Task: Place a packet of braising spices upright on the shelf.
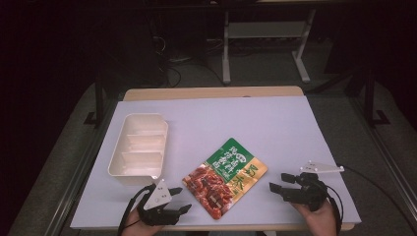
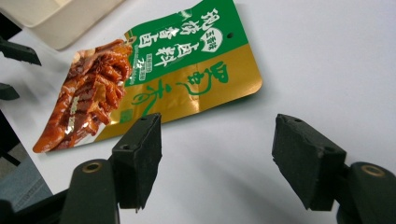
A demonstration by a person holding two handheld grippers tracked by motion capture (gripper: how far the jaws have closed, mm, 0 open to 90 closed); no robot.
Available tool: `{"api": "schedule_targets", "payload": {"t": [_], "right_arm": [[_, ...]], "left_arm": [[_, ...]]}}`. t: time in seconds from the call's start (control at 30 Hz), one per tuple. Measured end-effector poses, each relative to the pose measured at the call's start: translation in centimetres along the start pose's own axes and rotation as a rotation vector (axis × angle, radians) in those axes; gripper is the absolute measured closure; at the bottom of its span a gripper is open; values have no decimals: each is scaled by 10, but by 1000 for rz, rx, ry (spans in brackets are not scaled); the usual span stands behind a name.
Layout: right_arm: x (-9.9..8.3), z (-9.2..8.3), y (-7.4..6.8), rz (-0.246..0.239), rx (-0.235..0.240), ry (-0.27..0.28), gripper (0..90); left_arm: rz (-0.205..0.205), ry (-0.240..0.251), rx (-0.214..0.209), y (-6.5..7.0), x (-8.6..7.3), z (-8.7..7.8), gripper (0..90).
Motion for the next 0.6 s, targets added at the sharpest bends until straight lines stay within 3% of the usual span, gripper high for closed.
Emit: {"api": "schedule_targets", "payload": {"t": [0.1,0.27,0.43,0.6], "right_arm": [[1,-1,-1,-29,0,8,314],[2,-2,-4,-38,1,7,307],[3,-1,0,-37,-11,7,286],[3,-1,2,-29,-16,3,280]], "left_arm": [[-16,9,-2,0,1,1,417],[-7,5,-5,-3,6,3,463],[-25,-17,-20,-8,13,14,518],[6,-44,-24,-8,20,25,593]]}}
Point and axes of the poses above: each handheld gripper's, and its own axes: z roughly forward along the jaws, x roughly out of its top, y roughly to its right, the point moved 3 cm from there along z, roughly forward along the jaws, and after that the axes turned 7 degrees about y, right-handed, at the moved point
